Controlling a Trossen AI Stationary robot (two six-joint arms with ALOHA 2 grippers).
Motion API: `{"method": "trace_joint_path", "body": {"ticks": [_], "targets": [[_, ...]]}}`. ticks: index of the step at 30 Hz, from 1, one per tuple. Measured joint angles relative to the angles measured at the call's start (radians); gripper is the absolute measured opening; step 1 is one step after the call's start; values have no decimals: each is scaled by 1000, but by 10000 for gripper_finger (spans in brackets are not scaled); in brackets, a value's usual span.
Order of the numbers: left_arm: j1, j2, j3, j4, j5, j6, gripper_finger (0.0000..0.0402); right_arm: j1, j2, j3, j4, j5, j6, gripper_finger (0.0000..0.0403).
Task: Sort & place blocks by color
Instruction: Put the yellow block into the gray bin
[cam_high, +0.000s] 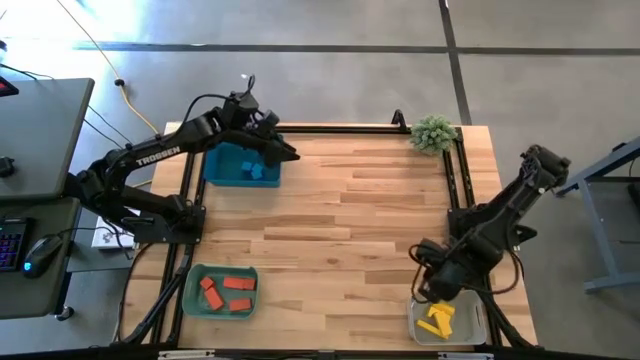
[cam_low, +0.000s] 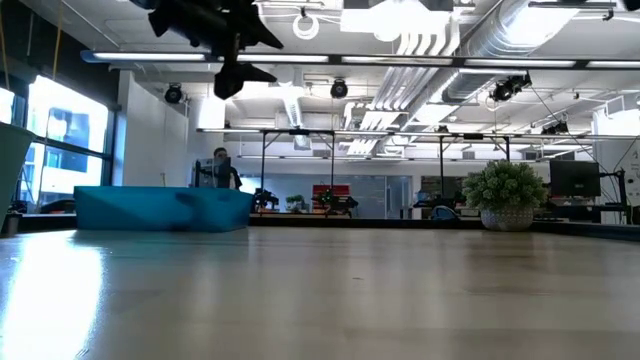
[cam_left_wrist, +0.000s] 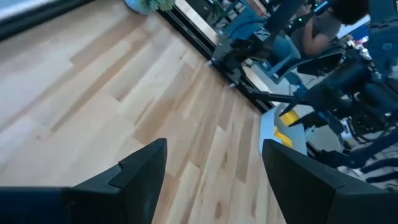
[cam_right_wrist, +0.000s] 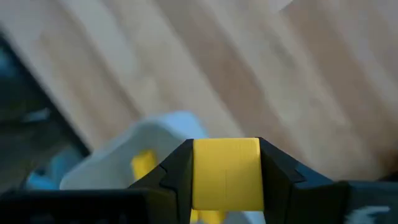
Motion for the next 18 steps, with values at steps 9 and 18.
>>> {"method": "trace_joint_path", "body": {"ticks": [9, 18], "targets": [[-69, 0, 0, 0, -60, -55, 254, 124, -14, -95, 278, -80, -103, 110], [-136, 0, 0, 0, -138, -124, 254, 156, -13, -190, 422, -66, -82, 110]]}}
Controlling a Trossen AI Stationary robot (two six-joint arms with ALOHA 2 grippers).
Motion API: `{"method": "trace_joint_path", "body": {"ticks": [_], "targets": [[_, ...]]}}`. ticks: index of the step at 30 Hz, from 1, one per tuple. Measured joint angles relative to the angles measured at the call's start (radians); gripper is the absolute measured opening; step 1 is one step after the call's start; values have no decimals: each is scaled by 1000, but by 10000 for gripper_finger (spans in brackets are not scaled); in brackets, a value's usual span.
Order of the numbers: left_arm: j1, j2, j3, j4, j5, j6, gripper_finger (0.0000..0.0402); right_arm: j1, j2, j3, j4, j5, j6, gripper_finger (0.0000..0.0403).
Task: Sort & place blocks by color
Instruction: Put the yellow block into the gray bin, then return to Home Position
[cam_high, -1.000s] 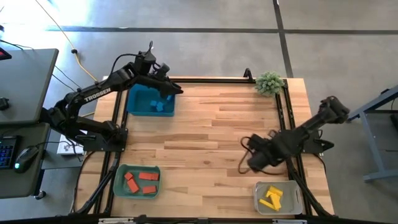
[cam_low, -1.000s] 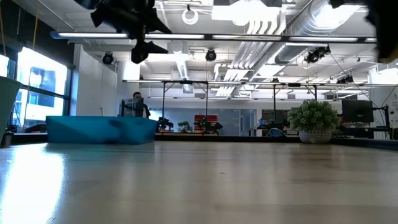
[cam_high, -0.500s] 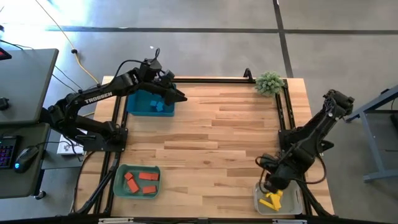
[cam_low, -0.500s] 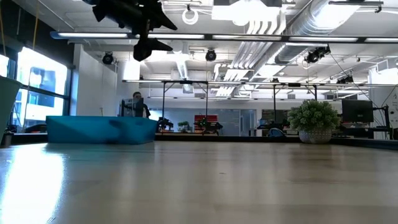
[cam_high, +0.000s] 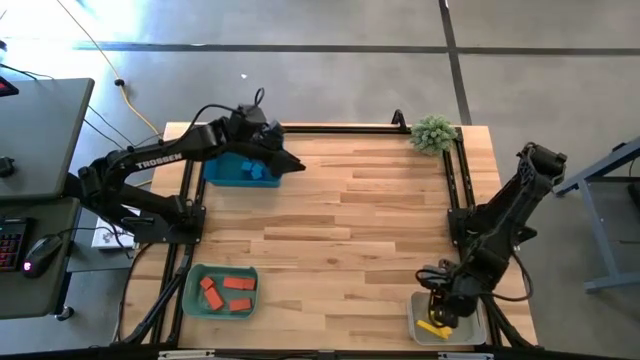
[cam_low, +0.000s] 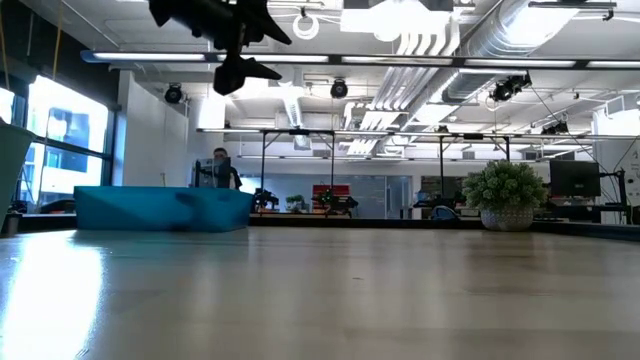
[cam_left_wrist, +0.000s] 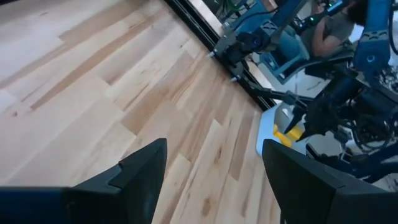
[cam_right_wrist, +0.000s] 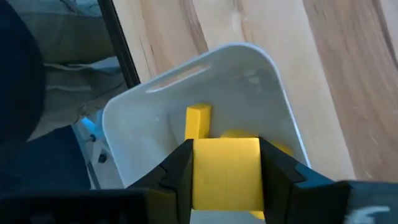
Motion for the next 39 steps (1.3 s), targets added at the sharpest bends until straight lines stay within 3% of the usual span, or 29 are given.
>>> {"method": "trace_joint_path", "body": {"ticks": [11, 17, 25, 30, 39], "targets": [[-75, -10, 0, -1, -34, -32, 254, 0, 1, -53, 68, 12, 26, 181], [-93, -54, 0, -1, -107, -49, 254, 0, 0, -53, 68, 12, 34, 217], [-108, -173, 0, 15, -170, -50, 254, -43, -5, -53, 75, 54, 14, 218], [-136, -253, 0, 14, -260, -50, 254, -130, -25, -53, 105, 79, -112, 211], [-220, -365, 0, -78, -372, -4, 254, -396, -41, -53, 201, 90, -505, 210]]}}
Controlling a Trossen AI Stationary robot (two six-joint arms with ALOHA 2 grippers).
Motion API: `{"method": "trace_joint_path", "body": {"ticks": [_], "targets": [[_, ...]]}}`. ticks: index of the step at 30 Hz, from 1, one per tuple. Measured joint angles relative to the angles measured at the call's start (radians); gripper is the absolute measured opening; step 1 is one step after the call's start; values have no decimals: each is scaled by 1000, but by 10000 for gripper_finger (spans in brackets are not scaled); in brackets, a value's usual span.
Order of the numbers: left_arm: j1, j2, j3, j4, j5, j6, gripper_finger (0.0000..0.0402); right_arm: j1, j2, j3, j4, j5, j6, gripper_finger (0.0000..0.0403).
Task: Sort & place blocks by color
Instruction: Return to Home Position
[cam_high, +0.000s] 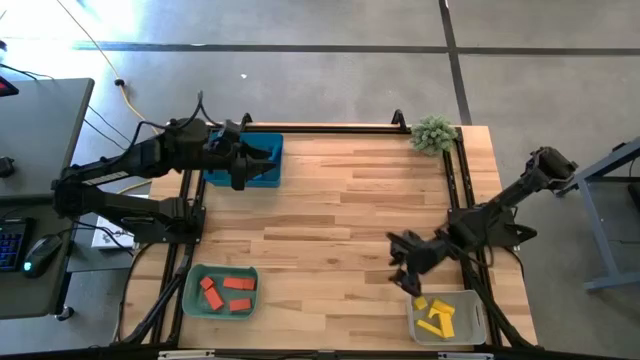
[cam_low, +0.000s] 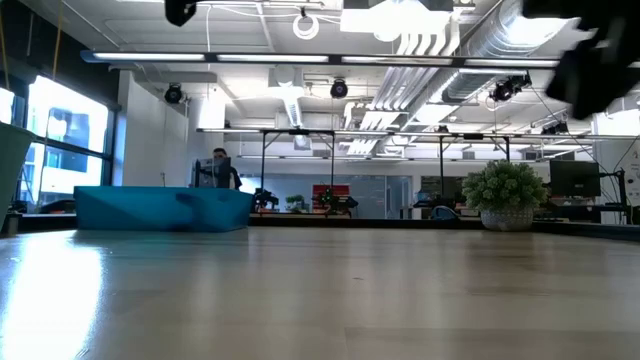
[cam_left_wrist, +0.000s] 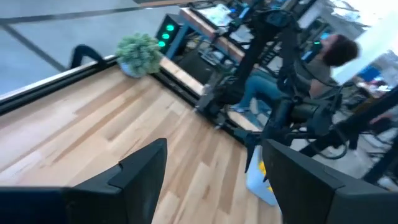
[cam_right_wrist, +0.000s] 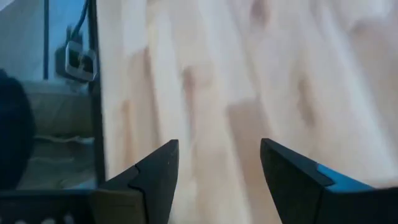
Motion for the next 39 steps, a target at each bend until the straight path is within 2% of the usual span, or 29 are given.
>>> {"method": "trace_joint_path", "body": {"ticks": [6, 11, 19, 25, 33, 39], "targets": [[-118, -56, 0, -120, -134, 54, 254, -188, 0, 13, 89, -11, -198, 210], [-207, -103, -7, -159, -208, 153, 254, -321, 0, 112, 95, 6, -329, 210], [-252, -192, -11, -288, -220, 235, 232, -461, 0, 298, 96, 47, -530, 210], [-252, -248, -17, -378, -220, 287, 216, -537, 0, 375, 94, 49, -548, 210], [-252, -422, -258, -265, -219, 314, 216, -592, 0, 386, 86, 47, -453, 210], [-252, -584, -452, -47, -211, 345, 214, -601, 0, 386, 86, 101, -395, 210]]}}
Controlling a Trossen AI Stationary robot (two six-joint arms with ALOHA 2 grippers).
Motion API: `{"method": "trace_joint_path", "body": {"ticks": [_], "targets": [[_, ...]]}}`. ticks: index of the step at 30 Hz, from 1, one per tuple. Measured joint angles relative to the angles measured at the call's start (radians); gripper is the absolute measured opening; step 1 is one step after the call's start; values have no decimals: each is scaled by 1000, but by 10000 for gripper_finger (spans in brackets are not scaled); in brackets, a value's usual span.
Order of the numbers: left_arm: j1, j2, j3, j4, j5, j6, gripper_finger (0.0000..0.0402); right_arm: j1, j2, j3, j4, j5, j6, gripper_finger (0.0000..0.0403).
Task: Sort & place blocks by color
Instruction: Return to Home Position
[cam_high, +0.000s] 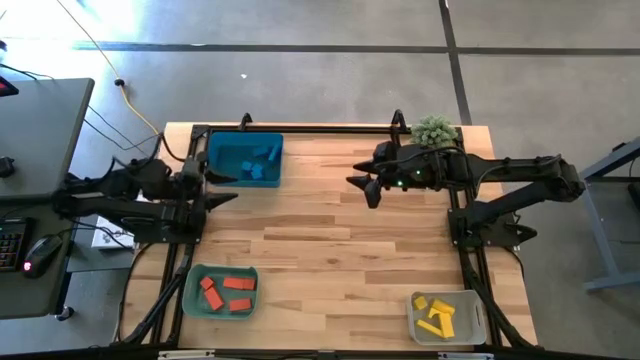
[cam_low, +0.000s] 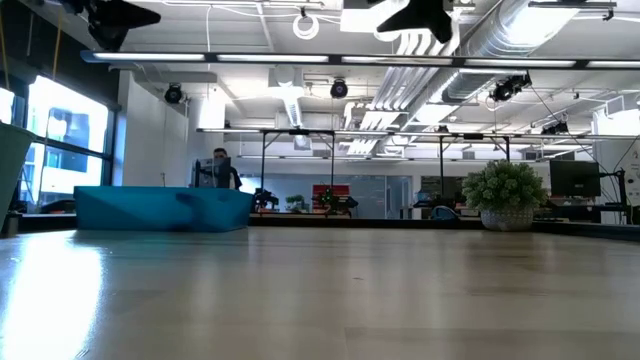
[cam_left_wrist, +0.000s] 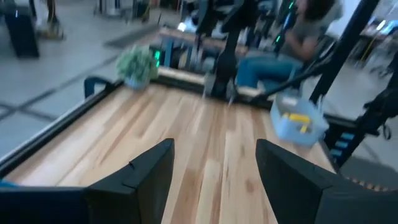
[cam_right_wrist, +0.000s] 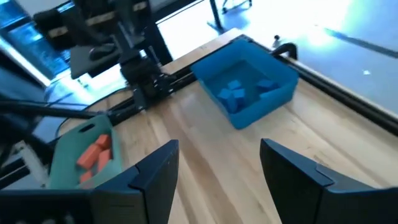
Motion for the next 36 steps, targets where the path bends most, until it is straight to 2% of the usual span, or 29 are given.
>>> {"method": "trace_joint_path", "body": {"ticks": [3, 11, 16, 20, 29, 36], "targets": [[2, -72, -85, 83, 0, 11, 214, 0, 0, 0, 0, 37, 13, 210], [17, -207, -266, 150, -2, -24, 213, 0, 0, 0, 0, 68, 76, 210], [17, -259, -373, 302, 57, -24, 213, 0, 0, 0, 0, 69, 96, 210], [17, -277, -453, 355, 63, -35, 213, 0, 0, 0, -1, 69, 88, 210], [17, -279, -546, 382, 69, -108, 213, 0, -16, 0, -95, 69, -19, 210], [17, -267, -562, 377, 65, -140, 213, -12, -123, 0, -257, 73, -127, 210]]}}
